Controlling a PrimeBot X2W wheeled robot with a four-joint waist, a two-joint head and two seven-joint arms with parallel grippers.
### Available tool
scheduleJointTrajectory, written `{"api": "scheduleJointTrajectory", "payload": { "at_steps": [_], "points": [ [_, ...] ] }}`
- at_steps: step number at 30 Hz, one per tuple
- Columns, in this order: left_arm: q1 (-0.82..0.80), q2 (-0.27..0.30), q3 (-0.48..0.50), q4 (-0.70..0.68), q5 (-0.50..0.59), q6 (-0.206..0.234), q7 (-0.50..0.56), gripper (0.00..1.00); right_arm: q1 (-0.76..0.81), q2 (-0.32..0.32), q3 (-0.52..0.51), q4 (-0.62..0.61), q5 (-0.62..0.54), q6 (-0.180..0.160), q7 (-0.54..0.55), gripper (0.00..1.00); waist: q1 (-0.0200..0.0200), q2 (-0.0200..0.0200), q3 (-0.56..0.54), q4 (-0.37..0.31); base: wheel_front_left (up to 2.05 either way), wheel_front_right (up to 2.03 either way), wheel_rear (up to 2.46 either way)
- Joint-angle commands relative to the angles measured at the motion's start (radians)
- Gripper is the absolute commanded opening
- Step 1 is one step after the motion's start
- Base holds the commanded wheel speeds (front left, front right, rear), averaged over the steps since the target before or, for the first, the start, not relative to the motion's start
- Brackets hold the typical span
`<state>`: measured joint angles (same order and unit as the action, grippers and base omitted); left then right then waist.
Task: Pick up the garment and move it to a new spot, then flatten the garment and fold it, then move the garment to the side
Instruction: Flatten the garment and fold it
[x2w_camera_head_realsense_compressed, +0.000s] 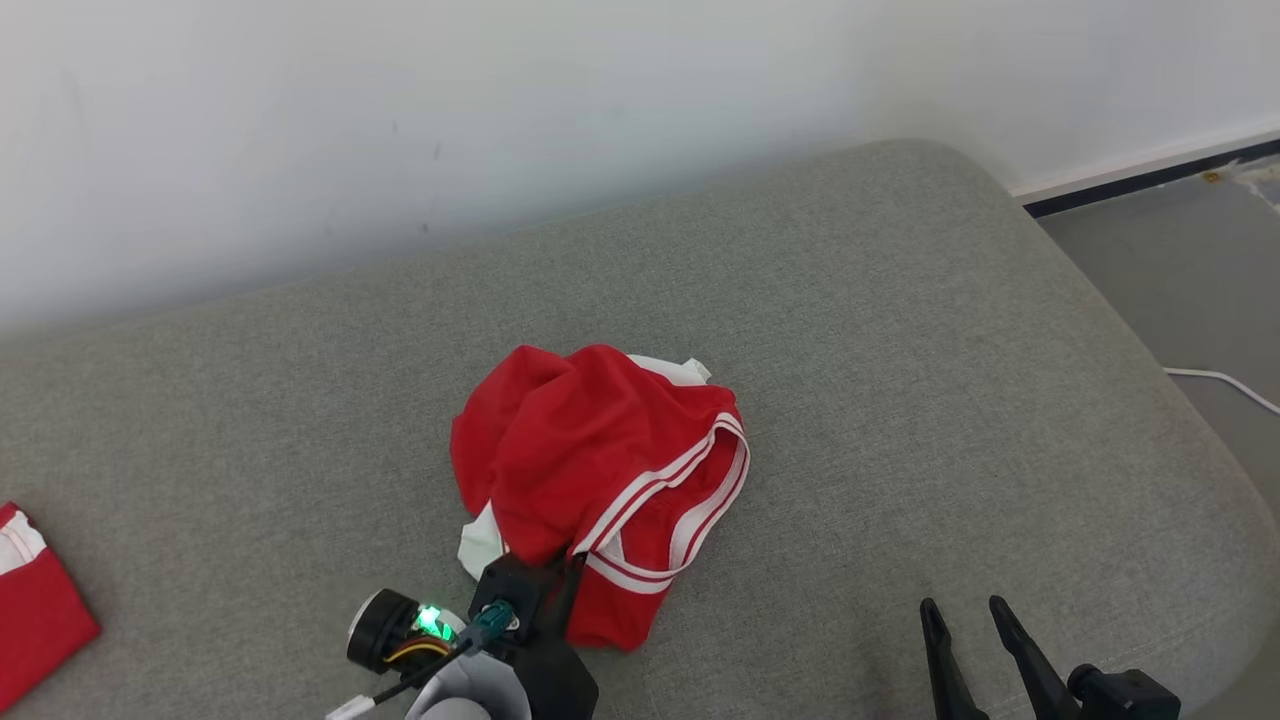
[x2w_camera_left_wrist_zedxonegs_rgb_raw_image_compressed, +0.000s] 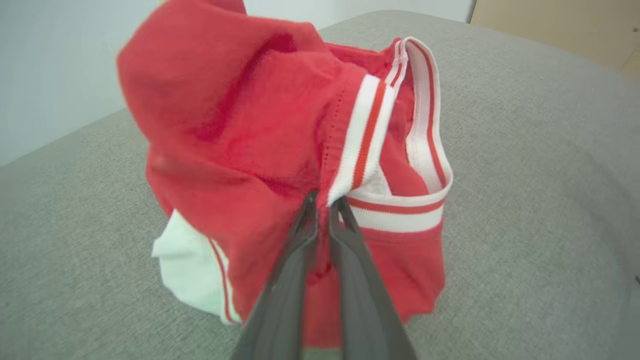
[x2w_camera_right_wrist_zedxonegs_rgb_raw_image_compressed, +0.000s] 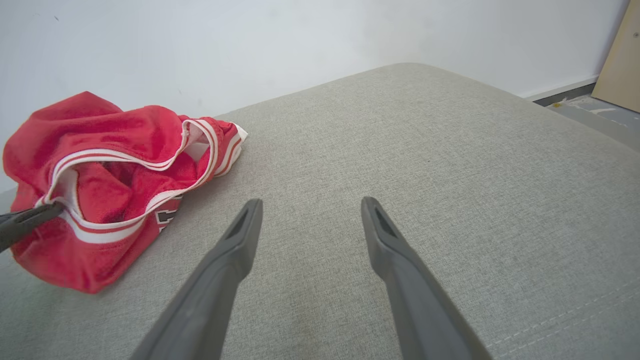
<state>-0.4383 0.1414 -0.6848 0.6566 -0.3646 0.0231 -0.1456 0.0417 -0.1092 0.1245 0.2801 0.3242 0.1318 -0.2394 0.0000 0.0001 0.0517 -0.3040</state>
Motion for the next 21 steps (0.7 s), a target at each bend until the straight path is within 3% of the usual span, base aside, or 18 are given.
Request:
{"api": "scheduleJointTrajectory", "payload": {
  "at_steps": [1,10,17,21],
  "points": [
    [-0.027,-0.01,0.0,0.005,-0.008,-0.012,-0.013,0.0,-0.007,-0.002,0.002,0.003,0.006,-0.002,-0.007,1.0,0.0,-0.0001,-0.002,0.001,0.0,0.0,0.0],
    [-0.171,-0.068,0.031,-0.08,-0.064,-0.075,-0.087,0.0,-0.011,-0.003,0.002,0.008,0.006,-0.002,-0.007,1.0,0.0,-0.0001,-0.01,0.004,0.0,0.0,0.0],
    [-0.323,-0.091,0.037,-0.3,-0.119,-0.11,-0.119,0.0,-0.015,0.004,0.014,0.013,0.011,-0.002,-0.009,1.0,0.0,-0.0001,-0.016,-0.002,0.0,0.0,0.0],
    [-0.377,-0.09,0.08,-0.508,-0.164,-0.08,-0.12,0.0,-0.019,0.006,0.022,0.019,0.014,-0.002,-0.009,1.0,0.0,-0.0001,-0.016,-0.01,0.0,0.0,0.0]
  ]
}}
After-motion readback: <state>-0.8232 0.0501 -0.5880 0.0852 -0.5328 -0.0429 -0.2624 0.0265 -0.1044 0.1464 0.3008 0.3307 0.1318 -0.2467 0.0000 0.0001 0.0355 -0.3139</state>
